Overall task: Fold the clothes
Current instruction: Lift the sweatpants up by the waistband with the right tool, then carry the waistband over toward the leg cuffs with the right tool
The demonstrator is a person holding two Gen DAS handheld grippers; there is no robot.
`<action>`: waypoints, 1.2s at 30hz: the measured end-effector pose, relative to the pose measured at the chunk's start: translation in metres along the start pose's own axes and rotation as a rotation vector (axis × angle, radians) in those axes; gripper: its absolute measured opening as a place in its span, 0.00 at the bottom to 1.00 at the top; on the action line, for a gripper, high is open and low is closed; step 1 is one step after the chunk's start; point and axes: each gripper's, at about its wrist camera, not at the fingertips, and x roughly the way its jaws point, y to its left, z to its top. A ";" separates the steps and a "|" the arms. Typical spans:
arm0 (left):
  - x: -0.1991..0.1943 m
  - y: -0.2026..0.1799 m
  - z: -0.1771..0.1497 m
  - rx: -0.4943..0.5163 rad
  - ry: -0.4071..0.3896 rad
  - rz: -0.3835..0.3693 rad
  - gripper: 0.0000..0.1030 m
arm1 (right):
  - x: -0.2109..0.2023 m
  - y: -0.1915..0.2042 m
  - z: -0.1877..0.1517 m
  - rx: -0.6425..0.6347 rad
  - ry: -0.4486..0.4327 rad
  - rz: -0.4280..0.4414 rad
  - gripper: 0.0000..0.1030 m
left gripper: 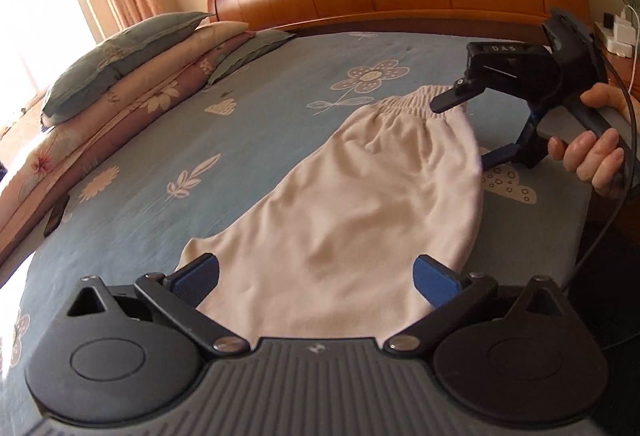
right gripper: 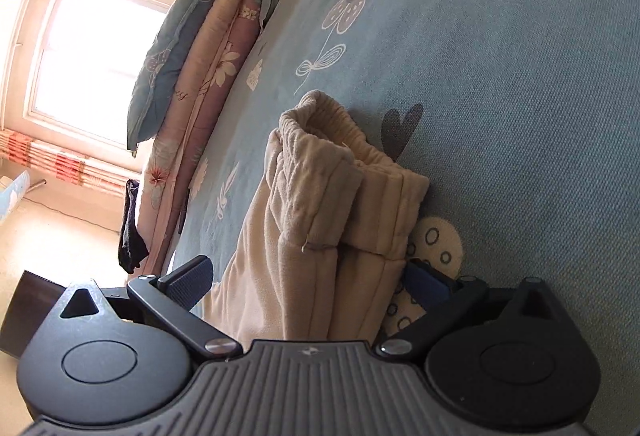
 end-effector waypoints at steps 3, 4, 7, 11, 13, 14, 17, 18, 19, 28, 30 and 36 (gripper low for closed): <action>0.027 -0.044 0.022 0.135 -0.020 -0.075 0.99 | -0.017 -0.014 -0.002 0.035 -0.031 0.054 1.00; 0.036 -0.059 0.025 0.188 -0.022 -0.080 0.99 | -0.021 -0.018 -0.002 0.046 -0.038 0.075 1.00; 0.059 -0.094 0.029 0.324 -0.022 -0.073 0.99 | -0.026 -0.026 0.001 0.067 -0.039 0.130 1.00; 0.091 -0.112 0.027 0.401 0.026 -0.032 0.99 | -0.028 -0.032 0.004 0.081 -0.037 0.173 1.00; 0.099 -0.111 0.027 0.396 0.036 -0.014 1.00 | -0.028 -0.034 0.006 0.077 -0.031 0.202 1.00; 0.100 -0.110 0.029 0.384 0.040 -0.011 1.00 | -0.028 -0.035 0.007 0.075 -0.028 0.216 1.00; 0.105 -0.115 0.032 0.419 0.031 0.108 1.00 | -0.031 -0.039 0.007 0.089 -0.042 0.250 1.00; 0.107 -0.116 0.032 0.433 0.027 0.161 1.00 | -0.031 -0.040 0.008 0.095 -0.045 0.255 1.00; 0.107 -0.114 0.033 0.422 0.026 0.181 1.00 | -0.031 -0.040 0.008 0.099 -0.046 0.256 1.00; 0.090 -0.072 0.051 0.236 -0.023 0.180 1.00 | -0.015 -0.027 0.013 0.161 -0.025 0.233 1.00; 0.089 -0.059 0.053 0.175 -0.018 0.161 1.00 | -0.002 -0.019 0.014 0.161 0.003 0.231 1.00; 0.081 -0.030 0.052 0.045 -0.016 0.124 1.00 | 0.041 -0.006 0.025 0.200 -0.018 0.155 1.00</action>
